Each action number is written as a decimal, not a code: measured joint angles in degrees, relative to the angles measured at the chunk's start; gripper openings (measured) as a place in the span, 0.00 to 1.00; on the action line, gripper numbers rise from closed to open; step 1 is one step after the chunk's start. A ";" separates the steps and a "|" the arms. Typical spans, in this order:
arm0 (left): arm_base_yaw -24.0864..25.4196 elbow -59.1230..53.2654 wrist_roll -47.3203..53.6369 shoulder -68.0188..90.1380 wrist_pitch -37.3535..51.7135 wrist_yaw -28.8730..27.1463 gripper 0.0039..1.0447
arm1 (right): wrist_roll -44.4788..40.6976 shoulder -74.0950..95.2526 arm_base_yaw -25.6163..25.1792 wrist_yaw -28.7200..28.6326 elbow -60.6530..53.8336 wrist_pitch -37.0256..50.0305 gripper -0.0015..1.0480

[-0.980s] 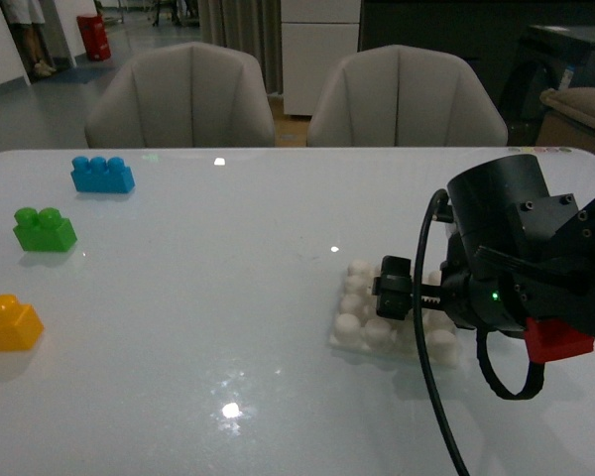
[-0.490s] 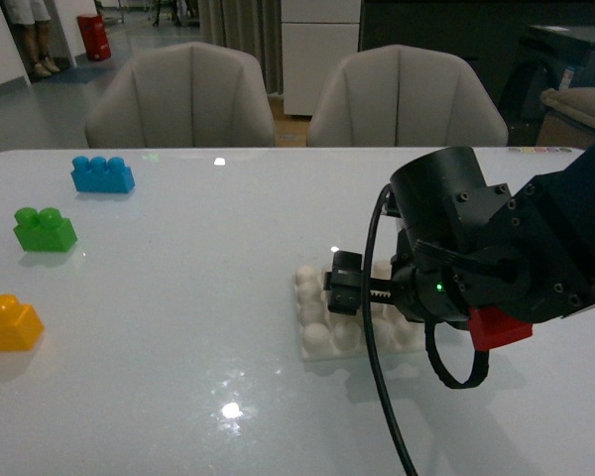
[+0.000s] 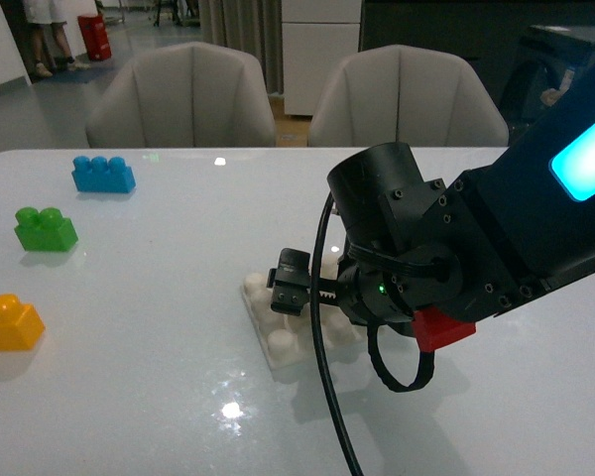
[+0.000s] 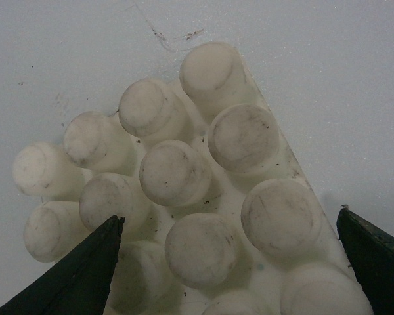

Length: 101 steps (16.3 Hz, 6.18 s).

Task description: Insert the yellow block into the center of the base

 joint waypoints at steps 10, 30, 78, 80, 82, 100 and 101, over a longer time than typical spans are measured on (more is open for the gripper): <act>0.00 0.00 0.00 0.00 0.00 0.00 0.94 | -3.10 -31.67 -20.50 -8.81 -26.93 10.67 0.94; 0.00 0.00 0.00 0.00 0.00 0.00 0.94 | -30.21 -117.04 -26.23 -5.16 -67.01 -3.52 0.02; 6.60 39.30 2.40 94.05 29.44 2.49 0.94 | -30.38 -132.63 -26.23 -5.18 -73.72 -11.80 0.94; 6.93 41.24 2.91 101.68 29.29 2.71 0.94 | -30.38 -132.63 -26.23 -5.18 -73.72 -11.82 0.94; 7.78 42.75 2.95 106.33 29.46 3.69 0.94 | -30.38 -132.63 -26.23 -5.18 -73.72 -11.80 0.94; 10.67 43.76 1.42 112.39 30.10 6.64 0.94 | -30.38 -132.63 -26.23 -5.18 -73.72 -11.80 0.94; 10.56 43.65 1.42 112.78 30.18 6.49 0.94 | -30.38 -132.63 -26.23 -5.18 -73.72 -11.80 0.94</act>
